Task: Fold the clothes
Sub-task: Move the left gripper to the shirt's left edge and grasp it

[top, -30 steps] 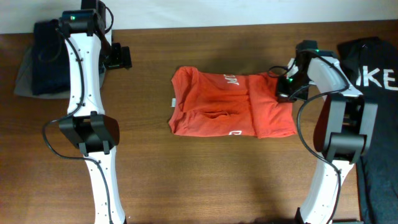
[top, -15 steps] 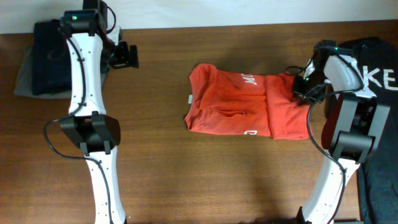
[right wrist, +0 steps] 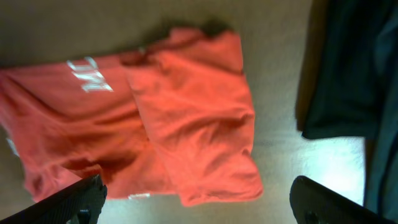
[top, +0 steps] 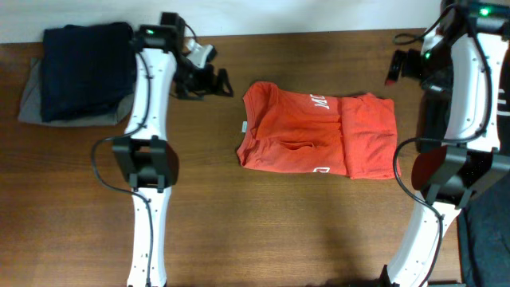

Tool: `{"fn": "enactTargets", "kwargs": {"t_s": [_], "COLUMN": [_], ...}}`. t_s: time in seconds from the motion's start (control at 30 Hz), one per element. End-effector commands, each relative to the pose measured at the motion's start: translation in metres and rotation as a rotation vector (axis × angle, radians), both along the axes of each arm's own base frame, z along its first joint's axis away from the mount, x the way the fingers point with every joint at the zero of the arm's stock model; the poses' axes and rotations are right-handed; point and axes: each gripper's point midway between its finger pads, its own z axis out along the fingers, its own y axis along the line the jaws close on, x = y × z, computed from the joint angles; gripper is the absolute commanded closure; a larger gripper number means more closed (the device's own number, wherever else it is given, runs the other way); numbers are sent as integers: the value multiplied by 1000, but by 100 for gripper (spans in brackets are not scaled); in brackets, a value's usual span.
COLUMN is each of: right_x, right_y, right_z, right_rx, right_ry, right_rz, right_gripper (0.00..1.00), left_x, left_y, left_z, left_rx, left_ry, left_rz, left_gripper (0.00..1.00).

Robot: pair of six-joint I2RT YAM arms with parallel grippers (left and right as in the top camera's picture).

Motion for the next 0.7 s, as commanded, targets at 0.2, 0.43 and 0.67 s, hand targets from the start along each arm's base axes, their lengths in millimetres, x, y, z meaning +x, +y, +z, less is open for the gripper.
{"fn": "enactTargets", "kwargs": {"t_s": [0.2,0.43,0.67], "right_x": [0,0,0], "right_y": [-3,-3,-3], "right_z": [16,16,16], "right_rx": [-17,-17,-17], "right_ry": [-45,-44,-44], "right_rz": [5,5,6], "right_gripper": [1,1,1], "left_x": [-30,-47,-65], "left_y": [-57,-57,-73], "left_z": [-26,-57,-85], "left_rx": [-183,-157,-152], "left_ry": [103,208,294], "left_rz": [-160,-172,-193], "left_gripper": [1,1,1]}}
